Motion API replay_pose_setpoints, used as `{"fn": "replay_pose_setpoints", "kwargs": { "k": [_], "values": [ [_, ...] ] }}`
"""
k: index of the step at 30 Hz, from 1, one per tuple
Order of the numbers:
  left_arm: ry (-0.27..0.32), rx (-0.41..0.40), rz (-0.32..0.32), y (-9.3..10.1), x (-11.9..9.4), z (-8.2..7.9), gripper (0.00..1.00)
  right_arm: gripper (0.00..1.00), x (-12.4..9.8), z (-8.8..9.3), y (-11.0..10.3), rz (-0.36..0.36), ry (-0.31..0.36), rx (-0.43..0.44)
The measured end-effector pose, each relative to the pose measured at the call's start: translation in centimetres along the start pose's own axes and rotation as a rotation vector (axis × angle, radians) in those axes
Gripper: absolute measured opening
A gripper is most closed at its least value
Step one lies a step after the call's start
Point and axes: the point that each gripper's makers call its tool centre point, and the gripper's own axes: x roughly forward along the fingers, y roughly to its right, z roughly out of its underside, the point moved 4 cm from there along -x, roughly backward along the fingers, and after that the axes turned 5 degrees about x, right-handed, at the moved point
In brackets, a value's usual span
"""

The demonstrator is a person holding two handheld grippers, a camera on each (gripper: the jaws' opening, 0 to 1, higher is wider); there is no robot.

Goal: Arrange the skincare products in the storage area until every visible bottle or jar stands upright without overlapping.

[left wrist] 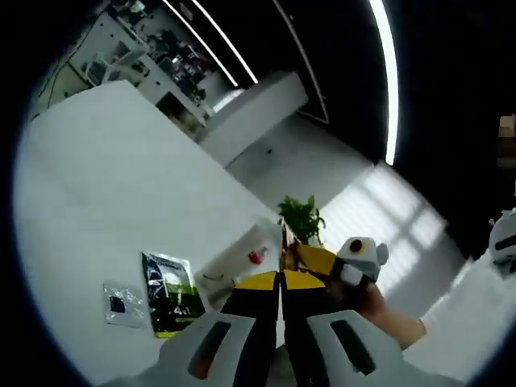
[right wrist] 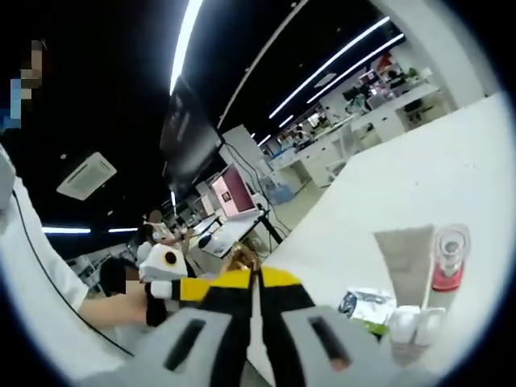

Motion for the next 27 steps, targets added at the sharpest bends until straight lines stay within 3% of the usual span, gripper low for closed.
{"fn": "replay_pose_setpoints", "kwargs": {
  "k": [4, 11, 16, 17, 19, 27],
  "values": [
    [0.017, -0.030, -0.037, -1.2, -0.5, 0.0, 0.00, 0.01, 1.8, 0.4, 0.0, 0.035, -0.037, -0.055],
    [0.018, -0.053, -0.132, -4.0, -0.9, -0.3, 0.00, 0.01, 4.5, 1.5, 0.9, 0.141, -0.088, -0.245],
    [-0.006, -0.050, -0.234, -6.8, -0.7, -0.1, 0.00, 0.01, 6.4, 2.8, 2.4, 0.208, -0.124, -0.276],
    [-0.014, -0.052, -0.240, -7.4, -0.4, 0.1, 0.00, 0.01, 6.7, 3.4, 3.2, 0.259, -0.150, -0.282],
    [-0.044, -0.043, -0.291, -8.8, -0.3, 0.6, 0.00, 0.01, 7.6, 4.1, 3.7, 0.265, -0.158, -0.286],
    [-0.068, -0.080, -0.336, -12.0, 0.5, 1.0, 0.00, 0.01, 9.6, 5.7, 6.5, 0.339, -0.196, -0.274]
  ]
}}
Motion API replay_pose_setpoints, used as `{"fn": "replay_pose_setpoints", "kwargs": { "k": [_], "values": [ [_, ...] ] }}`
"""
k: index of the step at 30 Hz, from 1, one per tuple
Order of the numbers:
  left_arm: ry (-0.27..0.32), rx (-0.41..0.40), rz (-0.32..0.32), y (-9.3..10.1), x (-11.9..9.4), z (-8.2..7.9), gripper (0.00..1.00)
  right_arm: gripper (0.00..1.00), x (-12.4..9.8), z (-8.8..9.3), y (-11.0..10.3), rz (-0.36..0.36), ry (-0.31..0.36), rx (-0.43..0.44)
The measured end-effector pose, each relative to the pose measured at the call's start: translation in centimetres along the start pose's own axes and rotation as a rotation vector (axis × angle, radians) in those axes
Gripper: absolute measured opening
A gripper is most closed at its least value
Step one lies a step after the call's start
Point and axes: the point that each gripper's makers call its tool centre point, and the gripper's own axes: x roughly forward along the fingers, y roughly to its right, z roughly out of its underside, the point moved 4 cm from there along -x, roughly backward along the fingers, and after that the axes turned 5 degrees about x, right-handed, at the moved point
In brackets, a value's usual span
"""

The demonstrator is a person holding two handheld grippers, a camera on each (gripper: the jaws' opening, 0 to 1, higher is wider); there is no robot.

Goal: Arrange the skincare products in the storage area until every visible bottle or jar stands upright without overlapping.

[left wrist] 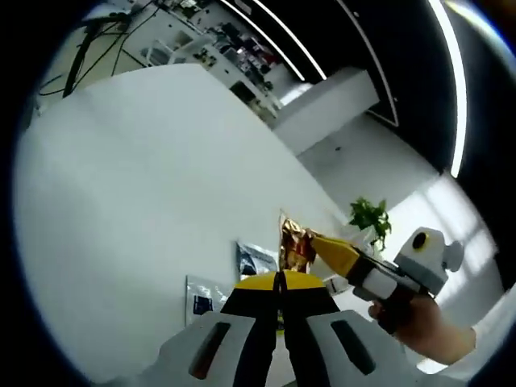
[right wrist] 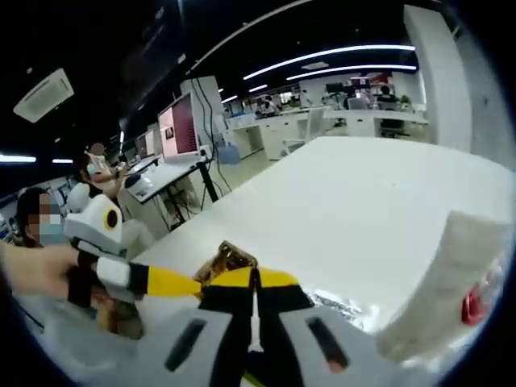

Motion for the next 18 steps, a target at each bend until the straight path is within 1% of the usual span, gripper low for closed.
{"fn": "replay_pose_setpoints", "kwargs": {
  "k": [1, 2, 4, 6, 9, 12, 18],
  "values": [
    [-0.006, 0.002, -0.003, -0.3, 0.3, -0.1, 0.00, 0.01, 0.3, 0.4, 0.5, 0.039, -0.023, -0.002],
    [-0.011, 0.000, -0.005, -0.5, 0.6, -0.1, 0.00, 0.01, 0.6, 0.5, 0.6, 0.055, -0.021, -0.004],
    [-0.028, 0.012, -0.024, -1.1, 1.2, -0.2, 0.00, 0.01, 1.3, 0.8, 0.9, 0.081, -0.028, -0.054],
    [-0.042, 0.018, -0.047, -1.9, 1.7, -0.2, 0.00, 0.01, 2.1, 1.1, 1.0, 0.085, -0.034, -0.045],
    [-0.047, 0.004, -0.055, -2.9, 2.1, -0.2, 0.00, 0.01, 3.1, 1.4, 1.4, 0.095, -0.048, -0.044],
    [-0.051, -0.005, -0.063, -3.8, 2.7, -0.1, 0.00, 0.01, 4.0, 2.0, 1.7, 0.116, -0.070, -0.080],
    [-0.072, -0.017, -0.093, -5.2, 3.7, 0.3, 0.00, 0.01, 5.4, 3.3, 2.7, 0.134, -0.117, -0.099]
  ]
}}
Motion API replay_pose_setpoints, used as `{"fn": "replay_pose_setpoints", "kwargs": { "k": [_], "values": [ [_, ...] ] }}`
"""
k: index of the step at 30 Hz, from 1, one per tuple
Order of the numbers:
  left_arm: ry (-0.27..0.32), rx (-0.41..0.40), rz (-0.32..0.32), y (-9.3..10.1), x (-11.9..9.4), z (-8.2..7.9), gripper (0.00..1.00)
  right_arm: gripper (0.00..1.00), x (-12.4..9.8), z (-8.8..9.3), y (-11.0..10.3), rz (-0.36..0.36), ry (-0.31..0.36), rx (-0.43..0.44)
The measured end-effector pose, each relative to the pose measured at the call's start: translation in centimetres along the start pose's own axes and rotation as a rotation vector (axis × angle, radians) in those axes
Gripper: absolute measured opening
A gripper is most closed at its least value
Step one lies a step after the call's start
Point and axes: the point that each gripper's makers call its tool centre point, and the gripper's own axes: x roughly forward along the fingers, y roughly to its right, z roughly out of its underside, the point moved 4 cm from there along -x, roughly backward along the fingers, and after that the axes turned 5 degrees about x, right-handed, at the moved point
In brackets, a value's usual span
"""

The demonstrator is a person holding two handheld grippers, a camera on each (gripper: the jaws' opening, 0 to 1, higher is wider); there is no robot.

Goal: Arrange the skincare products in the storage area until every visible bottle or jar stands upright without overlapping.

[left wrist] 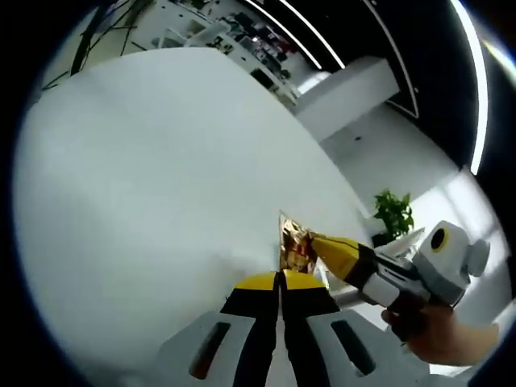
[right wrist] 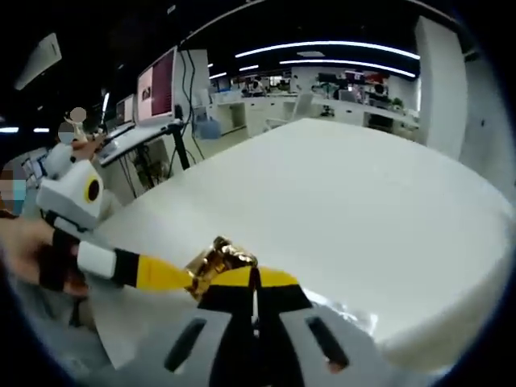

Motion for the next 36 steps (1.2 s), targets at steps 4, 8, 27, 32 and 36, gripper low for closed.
{"fn": "replay_pose_setpoints", "kwargs": {
  "k": [4, 8, 27, 32, 36],
  "values": [
    [-0.013, 0.000, -0.020, -0.6, 0.6, 0.2, 0.00, 0.01, 0.8, 0.7, 0.3, 0.004, -0.024, -0.010],
    [-0.021, -0.007, -0.042, -1.4, 1.0, 0.3, 0.00, 0.01, 1.4, 1.1, 0.2, 0.004, -0.039, -0.017],
    [-0.051, 0.060, -0.142, -2.6, 2.3, 0.7, 0.00, 0.01, 3.6, 2.5, 0.6, 0.011, -0.117, -0.181],
    [-0.057, 0.107, -0.155, -2.7, 2.1, 0.6, 0.00, 0.01, 3.8, 2.7, 0.5, 0.011, -0.131, -0.174],
    [-0.058, 0.129, -0.157, -2.7, 2.1, 0.6, 0.00, 0.01, 3.9, 2.8, 0.5, 0.013, -0.139, -0.172]
  ]
}}
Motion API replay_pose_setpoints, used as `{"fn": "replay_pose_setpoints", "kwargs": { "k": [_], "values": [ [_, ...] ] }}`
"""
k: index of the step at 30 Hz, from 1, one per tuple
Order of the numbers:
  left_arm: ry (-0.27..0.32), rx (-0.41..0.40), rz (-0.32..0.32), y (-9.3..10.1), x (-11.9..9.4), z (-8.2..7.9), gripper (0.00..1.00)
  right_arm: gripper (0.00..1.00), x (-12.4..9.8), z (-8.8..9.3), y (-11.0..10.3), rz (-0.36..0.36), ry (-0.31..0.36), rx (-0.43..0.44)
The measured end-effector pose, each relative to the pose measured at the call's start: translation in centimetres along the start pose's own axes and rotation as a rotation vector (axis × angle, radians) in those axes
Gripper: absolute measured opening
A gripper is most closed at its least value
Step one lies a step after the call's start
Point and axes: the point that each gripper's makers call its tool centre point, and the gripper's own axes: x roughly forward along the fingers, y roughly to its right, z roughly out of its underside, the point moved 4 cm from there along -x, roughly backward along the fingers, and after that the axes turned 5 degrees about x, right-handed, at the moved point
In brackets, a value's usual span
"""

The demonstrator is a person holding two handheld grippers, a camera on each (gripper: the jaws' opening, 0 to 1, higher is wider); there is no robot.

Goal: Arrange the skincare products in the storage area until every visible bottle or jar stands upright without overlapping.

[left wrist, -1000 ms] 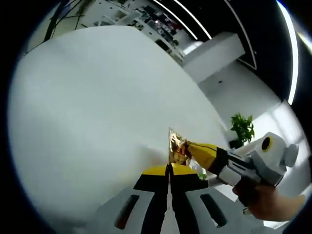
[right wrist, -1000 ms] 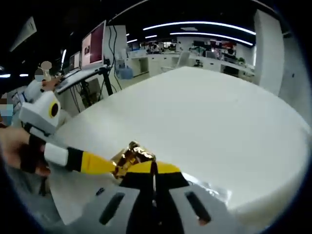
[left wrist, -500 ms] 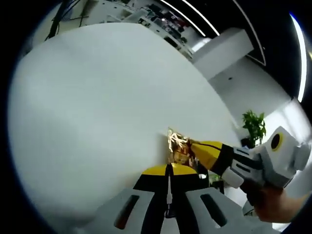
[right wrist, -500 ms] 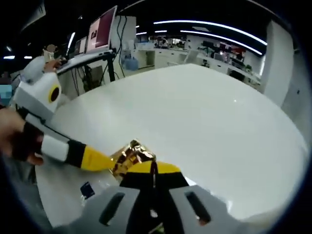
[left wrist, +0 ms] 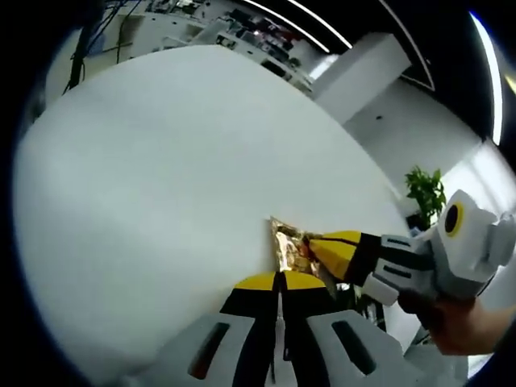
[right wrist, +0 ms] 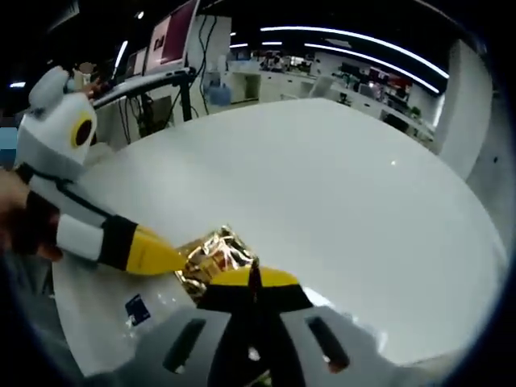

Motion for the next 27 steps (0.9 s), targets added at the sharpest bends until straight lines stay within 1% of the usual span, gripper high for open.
{"fn": "replay_pose_setpoints", "kwargs": {
  "k": [3, 9, 10, 11, 13, 17, 18, 20, 22, 25, 27],
  "values": [
    [0.004, 0.017, -0.001, 0.1, 0.0, -0.1, 0.00, 0.01, 0.1, 0.0, 0.1, 0.003, -0.009, -0.006],
    [0.004, 0.110, -0.026, 0.2, -0.2, -0.2, 0.00, 0.01, 0.0, 0.1, -0.1, 0.004, -0.012, -0.028],
    [0.008, 0.148, -0.049, -0.1, -0.3, -0.3, 0.00, 0.01, 0.0, 0.1, -0.1, 0.004, -0.012, -0.028],
    [0.019, 0.184, -0.047, 0.0, -0.4, -0.5, 0.00, 0.01, 0.0, 0.0, -0.1, 0.003, -0.012, -0.028],
    [0.016, 0.202, -0.039, 0.3, -0.6, -0.5, 0.00, 0.01, 0.0, 0.0, -0.1, 0.002, -0.013, -0.032],
    [0.020, 0.320, -0.059, 0.3, -1.0, -1.2, 0.11, 0.01, -0.2, 0.0, -0.1, 0.002, -0.013, -0.033],
    [0.026, 0.342, -0.060, 0.4, -1.0, -1.4, 0.13, 0.01, -0.2, 0.0, -0.2, 0.000, -0.014, -0.034],
    [0.037, 0.384, -0.053, 0.7, -1.0, -1.9, 0.14, 0.01, -0.2, 0.0, -0.2, -0.001, -0.016, -0.039],
    [0.047, 0.444, -0.034, 1.1, -0.8, -2.4, 0.16, 0.01, -0.2, 0.0, -0.2, -0.002, -0.018, -0.041],
    [0.039, 0.542, -0.017, 1.6, -0.2, -2.8, 0.19, 0.01, -0.3, -0.1, -0.2, -0.005, -0.019, -0.043],
    [0.023, 0.599, -0.011, 1.8, 0.3, -2.7, 0.20, 0.01, -0.3, -0.1, -0.2, -0.006, -0.018, -0.044]
  ]
}}
